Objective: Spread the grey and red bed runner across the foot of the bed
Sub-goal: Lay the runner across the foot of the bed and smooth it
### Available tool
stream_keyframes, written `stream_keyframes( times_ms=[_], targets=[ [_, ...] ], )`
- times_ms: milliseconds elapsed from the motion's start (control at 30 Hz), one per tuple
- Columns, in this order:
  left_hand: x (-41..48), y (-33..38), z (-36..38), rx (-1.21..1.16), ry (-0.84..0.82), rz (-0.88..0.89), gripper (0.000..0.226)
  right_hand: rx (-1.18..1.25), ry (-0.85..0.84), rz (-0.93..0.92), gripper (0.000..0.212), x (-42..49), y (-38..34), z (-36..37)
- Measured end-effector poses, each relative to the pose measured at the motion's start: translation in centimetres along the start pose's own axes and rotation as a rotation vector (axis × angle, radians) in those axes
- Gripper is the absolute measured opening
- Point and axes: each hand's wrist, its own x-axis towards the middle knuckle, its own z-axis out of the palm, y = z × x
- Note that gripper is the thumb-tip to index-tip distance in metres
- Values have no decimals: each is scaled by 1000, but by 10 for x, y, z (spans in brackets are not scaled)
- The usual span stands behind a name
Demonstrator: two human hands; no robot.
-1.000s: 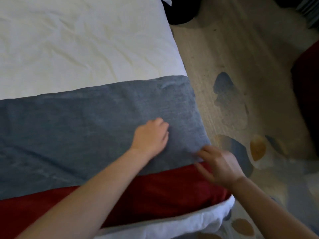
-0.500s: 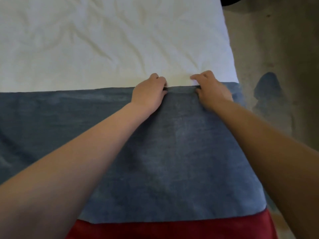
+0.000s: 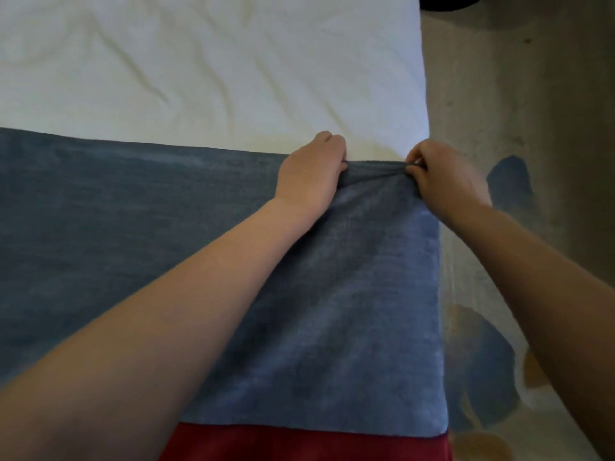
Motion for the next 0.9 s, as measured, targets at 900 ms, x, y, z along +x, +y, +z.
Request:
stream_keyframes(
  times_ms=[900],
  targets=[
    [-118,8,-52,232,17,-118,56,-214,-85,-170,56,-91,-90,-1]
  ],
)
